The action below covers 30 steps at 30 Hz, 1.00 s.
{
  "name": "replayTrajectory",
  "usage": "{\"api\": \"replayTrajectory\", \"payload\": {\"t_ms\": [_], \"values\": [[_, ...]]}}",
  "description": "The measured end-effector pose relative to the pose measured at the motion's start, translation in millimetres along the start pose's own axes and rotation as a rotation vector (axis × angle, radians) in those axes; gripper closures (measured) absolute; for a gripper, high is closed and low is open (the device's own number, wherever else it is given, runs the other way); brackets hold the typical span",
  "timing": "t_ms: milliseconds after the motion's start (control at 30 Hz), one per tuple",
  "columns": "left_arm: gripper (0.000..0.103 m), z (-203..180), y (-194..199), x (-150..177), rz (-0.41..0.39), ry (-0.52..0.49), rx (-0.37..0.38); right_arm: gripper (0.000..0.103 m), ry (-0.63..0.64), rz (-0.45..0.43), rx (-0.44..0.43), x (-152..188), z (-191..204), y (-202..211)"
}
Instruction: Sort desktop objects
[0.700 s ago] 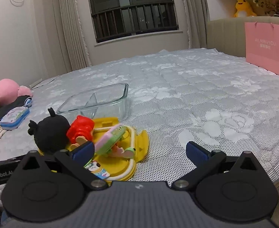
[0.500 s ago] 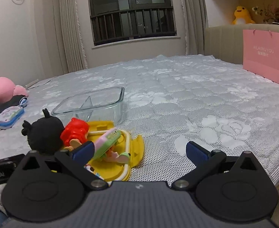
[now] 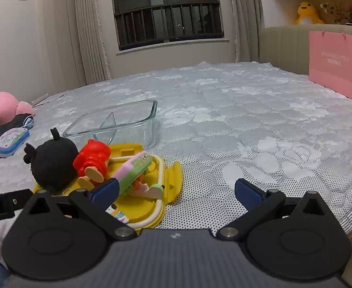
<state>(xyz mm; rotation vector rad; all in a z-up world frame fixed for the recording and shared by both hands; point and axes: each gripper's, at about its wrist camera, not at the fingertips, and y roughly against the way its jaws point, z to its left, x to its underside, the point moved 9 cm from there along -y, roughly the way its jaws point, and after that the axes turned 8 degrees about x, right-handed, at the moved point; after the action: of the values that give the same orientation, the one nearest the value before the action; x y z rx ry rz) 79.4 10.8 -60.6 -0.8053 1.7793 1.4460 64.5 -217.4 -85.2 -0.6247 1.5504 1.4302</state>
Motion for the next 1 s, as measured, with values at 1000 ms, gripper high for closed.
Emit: {"api": "replayTrajectory", "payload": {"t_ms": [1000], "values": [[0.0, -1, -8, 8, 0.026, 0.004, 0.025, 0.0, 0.021, 0.003, -0.015, 1, 3, 4]]}}
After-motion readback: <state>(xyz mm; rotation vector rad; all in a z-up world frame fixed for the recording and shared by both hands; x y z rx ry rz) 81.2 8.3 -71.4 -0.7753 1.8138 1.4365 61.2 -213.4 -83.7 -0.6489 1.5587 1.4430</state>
